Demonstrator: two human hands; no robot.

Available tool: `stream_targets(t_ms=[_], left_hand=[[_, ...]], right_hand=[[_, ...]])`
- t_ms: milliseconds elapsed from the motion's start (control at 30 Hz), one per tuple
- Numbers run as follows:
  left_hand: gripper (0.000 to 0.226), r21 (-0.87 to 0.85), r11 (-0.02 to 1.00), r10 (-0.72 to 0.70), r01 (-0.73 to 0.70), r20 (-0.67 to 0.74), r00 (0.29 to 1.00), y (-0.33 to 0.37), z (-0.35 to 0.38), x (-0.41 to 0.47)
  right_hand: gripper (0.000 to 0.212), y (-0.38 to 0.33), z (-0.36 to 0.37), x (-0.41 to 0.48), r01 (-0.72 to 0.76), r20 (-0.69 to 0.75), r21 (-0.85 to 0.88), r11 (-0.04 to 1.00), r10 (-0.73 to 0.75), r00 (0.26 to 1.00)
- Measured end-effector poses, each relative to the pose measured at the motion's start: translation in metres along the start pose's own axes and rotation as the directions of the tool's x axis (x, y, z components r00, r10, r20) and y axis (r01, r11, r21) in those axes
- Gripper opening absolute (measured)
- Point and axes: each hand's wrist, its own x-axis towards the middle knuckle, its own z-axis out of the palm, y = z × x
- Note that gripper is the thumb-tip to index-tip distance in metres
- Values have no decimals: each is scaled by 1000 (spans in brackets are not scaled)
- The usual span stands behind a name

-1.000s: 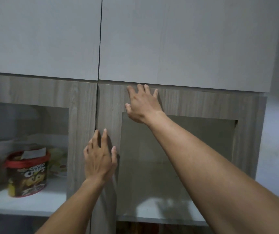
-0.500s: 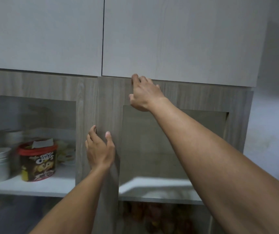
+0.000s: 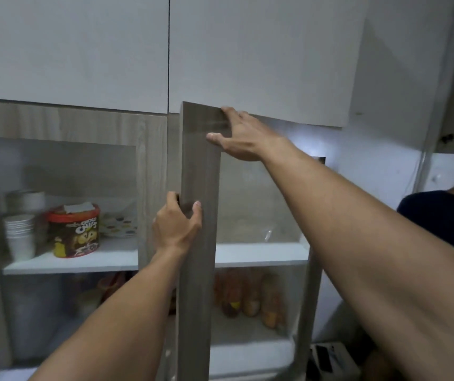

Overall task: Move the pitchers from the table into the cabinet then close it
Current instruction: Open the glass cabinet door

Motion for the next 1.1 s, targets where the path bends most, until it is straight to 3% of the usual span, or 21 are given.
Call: stream_targets(t_ms=[367, 600, 733, 933, 1100], left_hand=[[31, -157, 957, 268, -243, 167, 949, 69, -43, -67], [28, -304, 873, 468, -381, 308, 828, 120, -41, -109], [25, -424, 804, 565, -418, 321, 761, 158, -36, -138], [34, -405, 741, 659, -536, 288, 695, 215, -17, -179], [62, -477, 742, 638, -471, 289, 713, 263, 17, -208]], right_hand=[[85, -21, -67, -108, -90, -57, 15, 996, 91, 994], [89, -3, -106, -177, -150, -144, 32, 988, 153, 978], [87, 19, -134, -214, -210, -193, -58, 976, 196, 962], [85, 56, -168, -267, -253, -313, -185, 950, 187, 931], [80, 97, -200, -305, -284, -347, -493, 822, 113, 931]])
